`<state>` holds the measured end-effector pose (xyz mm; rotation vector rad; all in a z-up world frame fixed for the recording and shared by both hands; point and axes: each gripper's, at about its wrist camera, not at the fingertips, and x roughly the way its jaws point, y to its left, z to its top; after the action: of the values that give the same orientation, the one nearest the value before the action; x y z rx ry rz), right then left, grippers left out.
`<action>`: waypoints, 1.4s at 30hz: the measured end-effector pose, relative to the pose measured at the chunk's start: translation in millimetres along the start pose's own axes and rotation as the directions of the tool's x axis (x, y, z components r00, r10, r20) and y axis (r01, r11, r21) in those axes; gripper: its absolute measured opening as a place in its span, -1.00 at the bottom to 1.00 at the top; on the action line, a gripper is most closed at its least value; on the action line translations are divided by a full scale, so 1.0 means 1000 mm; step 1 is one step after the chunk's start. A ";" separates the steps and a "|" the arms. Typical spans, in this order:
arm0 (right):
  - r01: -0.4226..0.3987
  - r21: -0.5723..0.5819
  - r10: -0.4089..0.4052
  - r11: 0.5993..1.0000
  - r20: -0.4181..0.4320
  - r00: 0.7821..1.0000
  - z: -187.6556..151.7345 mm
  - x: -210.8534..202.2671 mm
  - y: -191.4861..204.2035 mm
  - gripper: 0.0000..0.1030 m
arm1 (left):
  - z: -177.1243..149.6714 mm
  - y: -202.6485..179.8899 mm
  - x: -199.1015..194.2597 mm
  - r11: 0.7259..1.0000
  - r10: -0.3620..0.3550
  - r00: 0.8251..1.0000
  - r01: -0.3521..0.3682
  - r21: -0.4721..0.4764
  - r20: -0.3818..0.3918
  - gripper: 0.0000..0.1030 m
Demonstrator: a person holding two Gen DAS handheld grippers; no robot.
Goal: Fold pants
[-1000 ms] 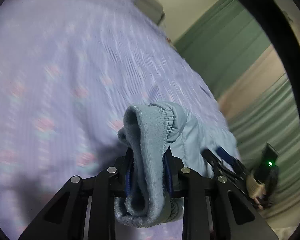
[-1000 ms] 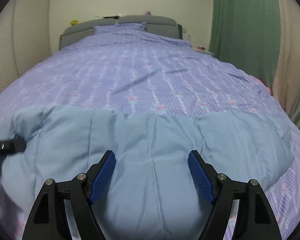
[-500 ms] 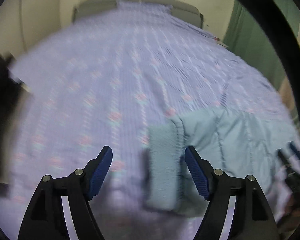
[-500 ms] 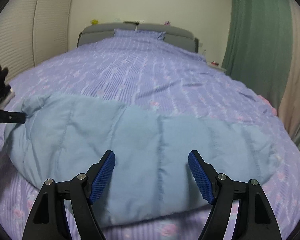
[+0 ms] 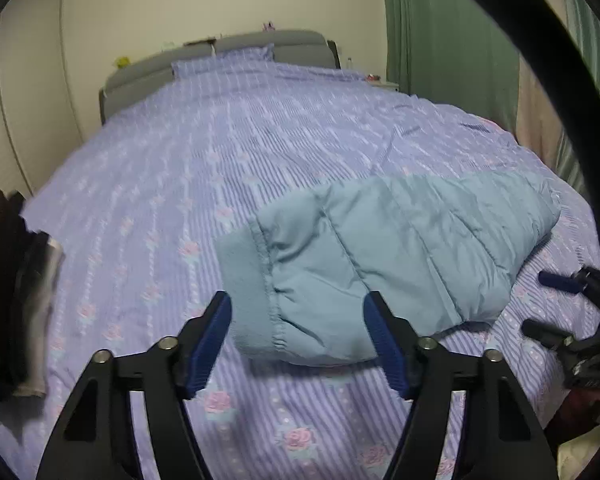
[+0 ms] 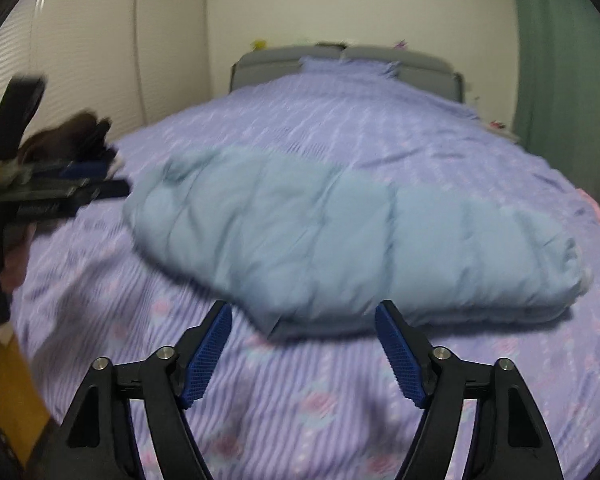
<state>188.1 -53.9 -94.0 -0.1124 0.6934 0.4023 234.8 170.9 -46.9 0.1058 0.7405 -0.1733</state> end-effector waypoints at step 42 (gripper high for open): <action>-0.186 0.144 0.209 0.972 -0.162 0.964 0.003 0.055 0.000 -0.78 | -0.006 0.009 0.071 0.991 0.093 0.967 -0.114 -0.072 -0.238 0.43</action>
<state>228.0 -35.5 -126.6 0.0446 0.9071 0.5430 284.2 172.3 -99.2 0.0839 0.9742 -0.0287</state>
